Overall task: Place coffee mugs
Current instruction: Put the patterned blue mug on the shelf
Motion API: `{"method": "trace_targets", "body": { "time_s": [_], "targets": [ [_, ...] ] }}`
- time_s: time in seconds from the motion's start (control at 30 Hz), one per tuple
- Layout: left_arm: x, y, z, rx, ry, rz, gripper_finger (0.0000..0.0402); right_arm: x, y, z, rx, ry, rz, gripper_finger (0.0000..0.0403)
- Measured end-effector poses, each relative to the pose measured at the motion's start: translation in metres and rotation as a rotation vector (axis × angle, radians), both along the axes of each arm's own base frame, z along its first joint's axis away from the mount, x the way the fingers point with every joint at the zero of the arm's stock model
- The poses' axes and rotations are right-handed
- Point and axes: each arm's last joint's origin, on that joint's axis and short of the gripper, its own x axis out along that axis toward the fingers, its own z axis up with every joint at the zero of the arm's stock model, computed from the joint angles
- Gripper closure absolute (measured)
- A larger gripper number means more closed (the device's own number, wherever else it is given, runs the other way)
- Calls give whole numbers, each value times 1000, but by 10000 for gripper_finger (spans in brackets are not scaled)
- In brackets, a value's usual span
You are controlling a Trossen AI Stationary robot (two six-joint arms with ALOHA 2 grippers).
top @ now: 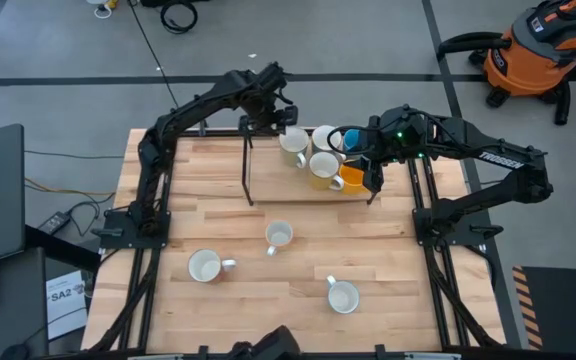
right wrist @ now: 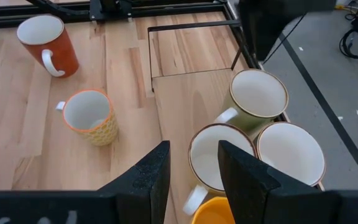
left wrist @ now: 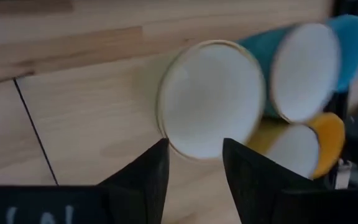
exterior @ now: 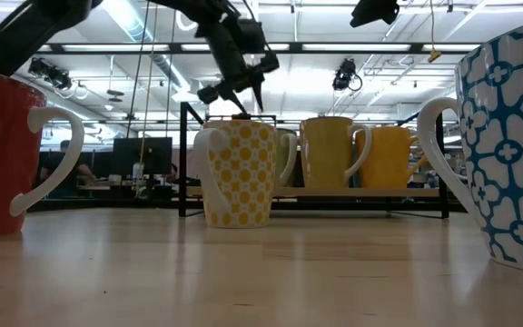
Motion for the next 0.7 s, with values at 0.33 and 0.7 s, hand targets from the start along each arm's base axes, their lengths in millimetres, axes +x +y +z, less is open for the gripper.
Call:
{"method": "trace_targets", "body": {
  "time_s": [0.33, 0.7],
  "targets": [
    [-11, -38, 46, 275, -58, -431, 246, 0, 0, 0, 1, 2, 0, 262],
    [9, -117, 59, 450, -76, -925, 246, -2, 1, -3, 52, 26, -25, 262]
  ]
}}
